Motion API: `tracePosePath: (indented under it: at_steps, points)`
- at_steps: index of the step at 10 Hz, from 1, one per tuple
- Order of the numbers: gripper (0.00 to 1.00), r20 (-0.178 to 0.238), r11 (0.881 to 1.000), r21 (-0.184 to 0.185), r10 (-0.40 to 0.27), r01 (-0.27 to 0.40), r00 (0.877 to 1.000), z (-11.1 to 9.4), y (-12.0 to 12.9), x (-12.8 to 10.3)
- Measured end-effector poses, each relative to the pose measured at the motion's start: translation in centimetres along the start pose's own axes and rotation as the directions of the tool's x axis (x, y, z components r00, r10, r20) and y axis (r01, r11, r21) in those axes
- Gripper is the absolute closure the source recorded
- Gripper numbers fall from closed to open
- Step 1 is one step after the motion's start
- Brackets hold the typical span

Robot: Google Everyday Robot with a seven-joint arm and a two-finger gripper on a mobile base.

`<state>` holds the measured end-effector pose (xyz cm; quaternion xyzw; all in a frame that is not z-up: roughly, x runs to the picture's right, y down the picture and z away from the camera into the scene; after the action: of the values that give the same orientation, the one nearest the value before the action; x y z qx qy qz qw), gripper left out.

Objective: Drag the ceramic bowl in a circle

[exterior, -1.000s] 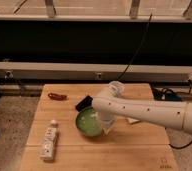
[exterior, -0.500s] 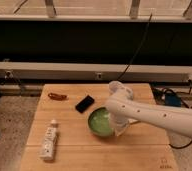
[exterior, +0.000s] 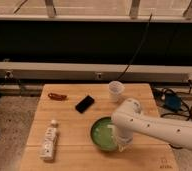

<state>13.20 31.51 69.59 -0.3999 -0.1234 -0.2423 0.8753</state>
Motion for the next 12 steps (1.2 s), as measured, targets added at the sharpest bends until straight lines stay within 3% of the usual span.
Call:
tracePosePath:
  at_steps: [2,4,8,12]
  points:
    - [0.99,0.033,1.0,-0.021,-0.008,0.008,0.999,0.5,1.4,-1.1]
    - [0.99,0.056,0.998,-0.027,-0.054,0.055,0.997,0.7,0.8,-3.1]
    - [0.99,0.099,0.982,-0.01,-0.186,0.188,0.978,1.1,-2.3,-7.9]
    - [0.99,0.101,0.96,0.028,-0.281,0.279,0.954,1.2,-7.0,-8.8]
